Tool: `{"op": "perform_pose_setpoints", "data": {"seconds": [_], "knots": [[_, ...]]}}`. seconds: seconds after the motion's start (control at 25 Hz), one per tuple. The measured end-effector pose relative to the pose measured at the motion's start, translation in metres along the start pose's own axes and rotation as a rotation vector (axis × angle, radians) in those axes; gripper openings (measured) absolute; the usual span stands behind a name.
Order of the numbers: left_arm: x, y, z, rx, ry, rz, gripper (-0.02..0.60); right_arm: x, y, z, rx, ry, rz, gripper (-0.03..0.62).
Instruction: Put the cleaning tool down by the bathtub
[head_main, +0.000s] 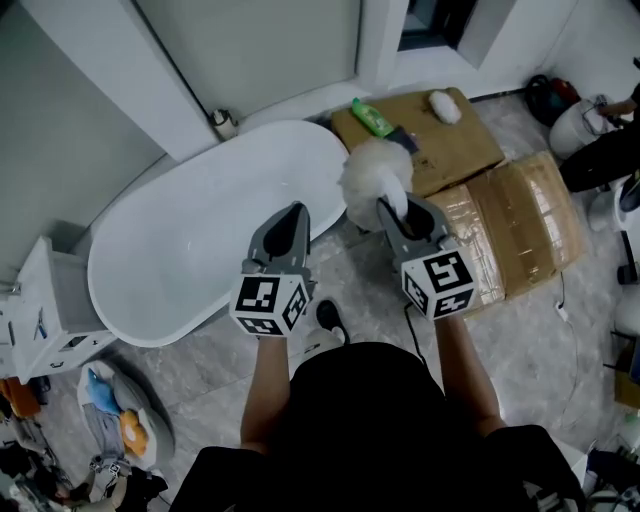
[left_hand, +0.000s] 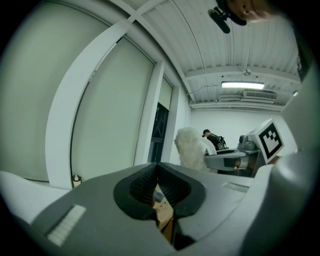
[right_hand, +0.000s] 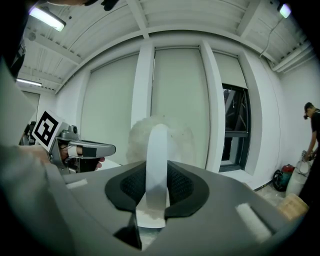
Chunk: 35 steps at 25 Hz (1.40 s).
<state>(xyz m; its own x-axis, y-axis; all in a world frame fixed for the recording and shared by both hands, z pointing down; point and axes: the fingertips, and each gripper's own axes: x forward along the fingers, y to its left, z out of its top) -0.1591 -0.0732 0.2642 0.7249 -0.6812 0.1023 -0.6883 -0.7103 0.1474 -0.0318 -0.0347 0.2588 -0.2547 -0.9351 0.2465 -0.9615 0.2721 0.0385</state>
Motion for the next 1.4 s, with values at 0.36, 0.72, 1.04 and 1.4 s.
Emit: {"op": "perform_pose_setpoints", "data": {"seconds": [0.36,0.72,1.04,1.4], "knots": [[0.04,0.015,-0.009,0.004,0.054,-0.063,-0.002,0.037,-0.01,-0.013,0.041,0.042,-0.024,0.091],[0.079,0.025,-0.025,-0.014,0.109,-0.055,-0.002,0.078,-0.039,-0.025,0.082,0.073,0.017,0.091],[0.141,0.042,-0.03,-0.054,0.144,-0.009,-0.002,0.134,-0.082,-0.03,0.106,0.111,0.096,0.092],[0.218,0.048,-0.031,-0.085,0.12,0.045,-0.002,0.189,-0.145,-0.049,0.114,0.172,0.163,0.092]]}}
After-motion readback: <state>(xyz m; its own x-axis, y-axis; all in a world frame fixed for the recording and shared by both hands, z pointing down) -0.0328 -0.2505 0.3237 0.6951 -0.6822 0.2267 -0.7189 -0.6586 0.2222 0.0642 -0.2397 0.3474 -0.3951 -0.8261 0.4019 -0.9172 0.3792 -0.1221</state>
